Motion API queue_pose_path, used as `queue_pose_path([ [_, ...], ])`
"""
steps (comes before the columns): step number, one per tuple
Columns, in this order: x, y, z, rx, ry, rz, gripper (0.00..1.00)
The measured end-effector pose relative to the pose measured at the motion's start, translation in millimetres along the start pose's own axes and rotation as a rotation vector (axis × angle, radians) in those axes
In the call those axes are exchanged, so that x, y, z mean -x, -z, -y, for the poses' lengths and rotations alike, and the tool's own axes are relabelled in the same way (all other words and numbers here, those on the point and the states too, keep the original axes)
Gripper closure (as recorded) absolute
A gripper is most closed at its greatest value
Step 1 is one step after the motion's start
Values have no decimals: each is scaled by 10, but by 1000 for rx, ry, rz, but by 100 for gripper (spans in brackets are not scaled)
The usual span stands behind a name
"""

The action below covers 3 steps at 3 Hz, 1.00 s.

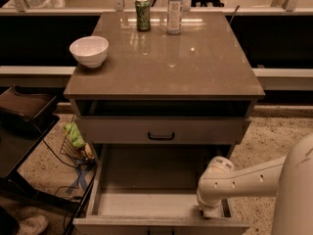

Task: Open middle drawer

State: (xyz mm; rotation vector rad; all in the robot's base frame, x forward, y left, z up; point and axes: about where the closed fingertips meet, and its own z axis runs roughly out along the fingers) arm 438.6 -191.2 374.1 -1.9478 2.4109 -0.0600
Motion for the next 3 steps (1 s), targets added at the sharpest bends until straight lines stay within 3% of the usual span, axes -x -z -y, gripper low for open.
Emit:
queue_pose_path([
  [1, 45, 61, -407, 82, 37, 16, 100],
  [2, 90, 92, -650, 135, 60, 37, 100],
  [3, 90, 92, -649, 135, 60, 38, 100],
])
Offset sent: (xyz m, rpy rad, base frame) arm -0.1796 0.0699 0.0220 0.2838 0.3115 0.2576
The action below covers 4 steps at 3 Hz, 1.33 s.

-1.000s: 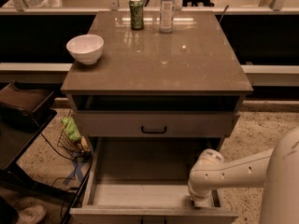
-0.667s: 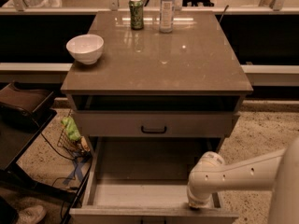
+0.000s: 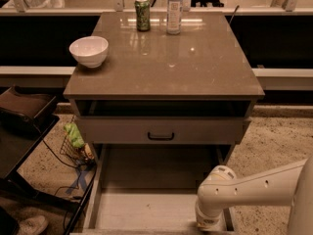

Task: Open middle drawer

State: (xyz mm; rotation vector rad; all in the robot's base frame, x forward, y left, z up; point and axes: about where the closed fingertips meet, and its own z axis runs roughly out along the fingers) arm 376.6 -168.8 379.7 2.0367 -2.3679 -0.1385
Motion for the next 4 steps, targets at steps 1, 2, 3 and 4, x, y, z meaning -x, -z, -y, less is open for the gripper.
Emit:
queue_pose_path([
  [1, -4, -9, -11, 3, 0, 0, 80],
  [2, -6, -16, -18, 4, 0, -1, 57],
  [3, -10, -26, -29, 7, 0, -1, 26],
  [4, -12, -33, -37, 9, 0, -2, 4],
])
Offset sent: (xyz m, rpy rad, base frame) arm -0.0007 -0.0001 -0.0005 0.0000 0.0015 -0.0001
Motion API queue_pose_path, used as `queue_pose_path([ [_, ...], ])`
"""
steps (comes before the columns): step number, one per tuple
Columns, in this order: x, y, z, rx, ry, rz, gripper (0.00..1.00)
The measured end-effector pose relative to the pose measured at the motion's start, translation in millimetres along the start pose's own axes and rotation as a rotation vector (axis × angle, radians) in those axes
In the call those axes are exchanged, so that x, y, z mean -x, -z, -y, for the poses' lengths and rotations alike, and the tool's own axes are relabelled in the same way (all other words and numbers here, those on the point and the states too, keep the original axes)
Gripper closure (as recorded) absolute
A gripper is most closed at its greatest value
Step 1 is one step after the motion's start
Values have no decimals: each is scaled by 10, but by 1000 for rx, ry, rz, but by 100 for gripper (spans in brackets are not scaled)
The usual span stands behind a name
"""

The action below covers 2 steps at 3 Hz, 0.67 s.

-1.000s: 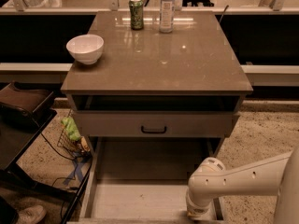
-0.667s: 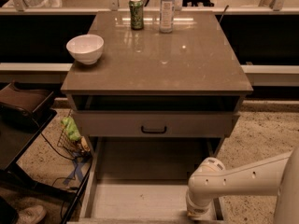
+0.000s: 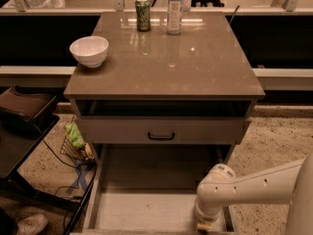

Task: Open middle drawer

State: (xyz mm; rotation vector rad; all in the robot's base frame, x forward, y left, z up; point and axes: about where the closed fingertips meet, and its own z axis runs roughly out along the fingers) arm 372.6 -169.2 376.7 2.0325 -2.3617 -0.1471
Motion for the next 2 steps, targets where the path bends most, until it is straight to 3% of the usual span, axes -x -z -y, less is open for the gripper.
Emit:
queue_pose_path([
  [2, -2, -4, 4, 1, 0, 0, 0],
])
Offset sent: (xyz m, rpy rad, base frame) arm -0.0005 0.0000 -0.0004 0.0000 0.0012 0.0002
